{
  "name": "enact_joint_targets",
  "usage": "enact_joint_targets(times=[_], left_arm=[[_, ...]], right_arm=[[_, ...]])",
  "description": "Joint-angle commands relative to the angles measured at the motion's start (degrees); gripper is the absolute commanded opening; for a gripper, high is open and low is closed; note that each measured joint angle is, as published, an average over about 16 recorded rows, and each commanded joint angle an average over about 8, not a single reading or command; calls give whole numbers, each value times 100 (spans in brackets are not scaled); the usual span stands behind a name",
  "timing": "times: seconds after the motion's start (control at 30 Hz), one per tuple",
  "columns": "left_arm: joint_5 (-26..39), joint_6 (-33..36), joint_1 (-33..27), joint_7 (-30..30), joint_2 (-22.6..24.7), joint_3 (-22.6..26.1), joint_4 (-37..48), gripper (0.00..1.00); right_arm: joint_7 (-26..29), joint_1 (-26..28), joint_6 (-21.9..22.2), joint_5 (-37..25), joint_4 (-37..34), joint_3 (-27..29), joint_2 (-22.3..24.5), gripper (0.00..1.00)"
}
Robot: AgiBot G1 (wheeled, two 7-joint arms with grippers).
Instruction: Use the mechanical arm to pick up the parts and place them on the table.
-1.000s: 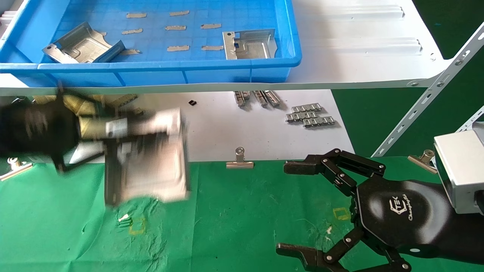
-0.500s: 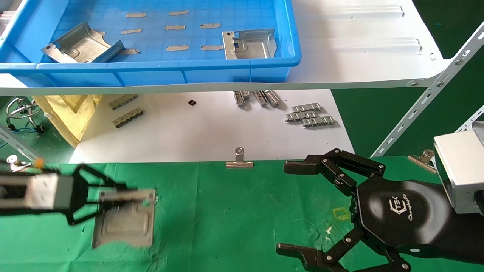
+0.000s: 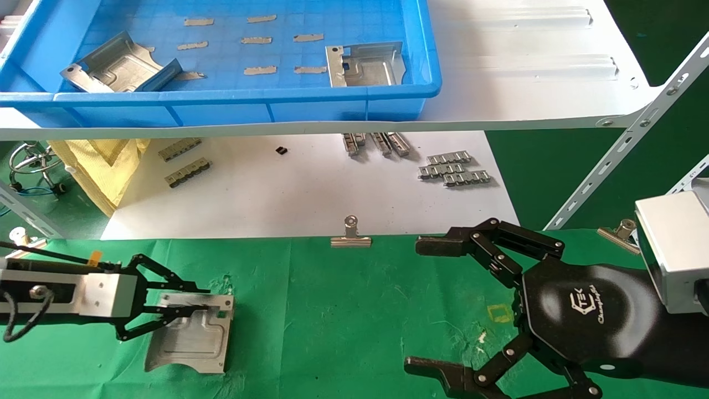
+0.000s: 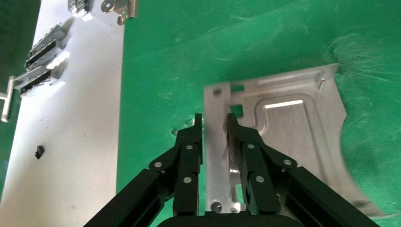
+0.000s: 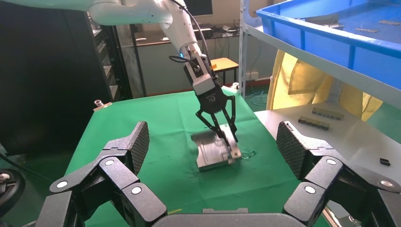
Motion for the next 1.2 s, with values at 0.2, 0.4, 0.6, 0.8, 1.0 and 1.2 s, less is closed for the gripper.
enact_joint_targets(times=[0.2, 0.4, 0.6, 0.8, 1.0, 1.2], left_arm=[[-149, 114, -116, 50, 71, -52, 377, 100], [-657, 229, -77, -632, -70, -222, 477, 100], [-1348, 238, 352, -1824, -210, -408, 462, 100], [-1738, 220, 659, -2436, -232, -516, 538, 100], [-1732, 216, 659, -2381, -230, -521, 527, 100], [-1735, 196, 730, -2468, -263, -603, 298, 100]], right_arm=[[-1, 0, 1, 1, 0, -1, 0, 100], [-1, 1, 1, 2, 0, -2, 1, 100], [-2, 1, 1, 2, 0, -3, 1, 100], [-2, 0, 3, 3, -2, -3, 2, 100], [-2, 0, 4, 3, -2, -3, 2, 100], [-3, 0, 3, 4, -3, -4, 2, 100]])
